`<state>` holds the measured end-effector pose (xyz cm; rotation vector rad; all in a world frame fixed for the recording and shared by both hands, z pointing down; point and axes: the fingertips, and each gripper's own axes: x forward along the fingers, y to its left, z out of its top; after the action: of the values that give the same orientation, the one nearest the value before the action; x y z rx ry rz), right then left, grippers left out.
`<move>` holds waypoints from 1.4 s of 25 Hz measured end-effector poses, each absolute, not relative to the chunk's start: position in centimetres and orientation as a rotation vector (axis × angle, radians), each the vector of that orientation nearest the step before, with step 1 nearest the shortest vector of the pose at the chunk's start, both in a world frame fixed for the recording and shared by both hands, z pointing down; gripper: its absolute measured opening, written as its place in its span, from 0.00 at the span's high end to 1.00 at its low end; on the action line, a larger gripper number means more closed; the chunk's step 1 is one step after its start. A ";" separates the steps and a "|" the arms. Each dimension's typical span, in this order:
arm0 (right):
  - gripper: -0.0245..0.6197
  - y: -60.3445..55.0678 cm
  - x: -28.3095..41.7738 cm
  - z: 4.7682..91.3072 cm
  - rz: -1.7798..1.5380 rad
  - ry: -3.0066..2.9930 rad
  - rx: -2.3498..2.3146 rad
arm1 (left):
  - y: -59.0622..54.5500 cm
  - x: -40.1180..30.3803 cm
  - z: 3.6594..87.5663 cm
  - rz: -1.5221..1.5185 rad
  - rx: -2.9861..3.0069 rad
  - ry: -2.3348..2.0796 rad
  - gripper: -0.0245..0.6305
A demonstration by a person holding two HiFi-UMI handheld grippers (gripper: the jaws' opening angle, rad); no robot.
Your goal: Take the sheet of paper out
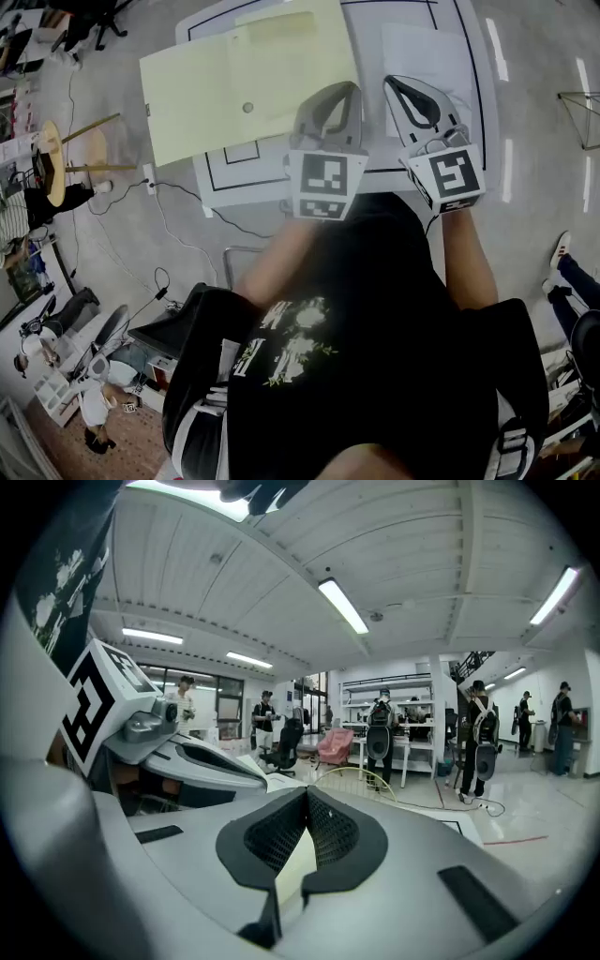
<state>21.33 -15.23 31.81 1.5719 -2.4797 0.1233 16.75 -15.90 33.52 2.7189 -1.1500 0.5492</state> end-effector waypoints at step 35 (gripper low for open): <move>0.96 -8.8 9.2 26.3 0.233 -2.467 1.883 | -11.0 -2.1 25.6 0.159 2.703 -1.448 0.96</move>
<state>9.24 -8.76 26.33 1.8833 -2.4674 0.2328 -2.13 -10.98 25.59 2.7031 -1.4480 0.1594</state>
